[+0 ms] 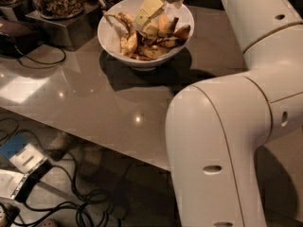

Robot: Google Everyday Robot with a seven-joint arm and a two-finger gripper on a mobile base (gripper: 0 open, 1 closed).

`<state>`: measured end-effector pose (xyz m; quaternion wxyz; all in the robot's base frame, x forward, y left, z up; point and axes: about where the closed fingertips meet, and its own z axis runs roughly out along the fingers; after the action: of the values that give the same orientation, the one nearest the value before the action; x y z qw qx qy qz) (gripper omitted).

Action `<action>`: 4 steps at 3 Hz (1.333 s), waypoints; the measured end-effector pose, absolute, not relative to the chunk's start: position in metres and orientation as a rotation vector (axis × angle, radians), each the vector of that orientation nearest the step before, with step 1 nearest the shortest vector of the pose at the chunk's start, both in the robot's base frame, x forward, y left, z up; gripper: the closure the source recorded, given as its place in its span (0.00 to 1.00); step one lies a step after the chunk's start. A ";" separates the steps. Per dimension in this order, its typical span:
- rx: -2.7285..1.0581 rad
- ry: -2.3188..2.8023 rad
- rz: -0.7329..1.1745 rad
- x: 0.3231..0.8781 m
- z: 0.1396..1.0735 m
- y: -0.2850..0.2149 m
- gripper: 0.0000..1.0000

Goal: Pick banana from white bowl

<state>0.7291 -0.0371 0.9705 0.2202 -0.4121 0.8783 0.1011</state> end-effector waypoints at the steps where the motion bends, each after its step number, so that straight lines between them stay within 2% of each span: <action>1: -1.140 2.437 0.224 0.725 0.976 -0.029 0.00; 2: -1.143 2.457 0.149 0.721 0.976 -0.021 0.00; 4: -1.150 2.499 0.055 0.713 0.965 -0.009 0.34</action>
Offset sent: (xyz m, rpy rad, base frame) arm -0.0414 0.0235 -0.0017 -0.1706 -0.0175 -0.0442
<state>0.7132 -0.0090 0.9653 0.1937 -0.4100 0.8911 0.0196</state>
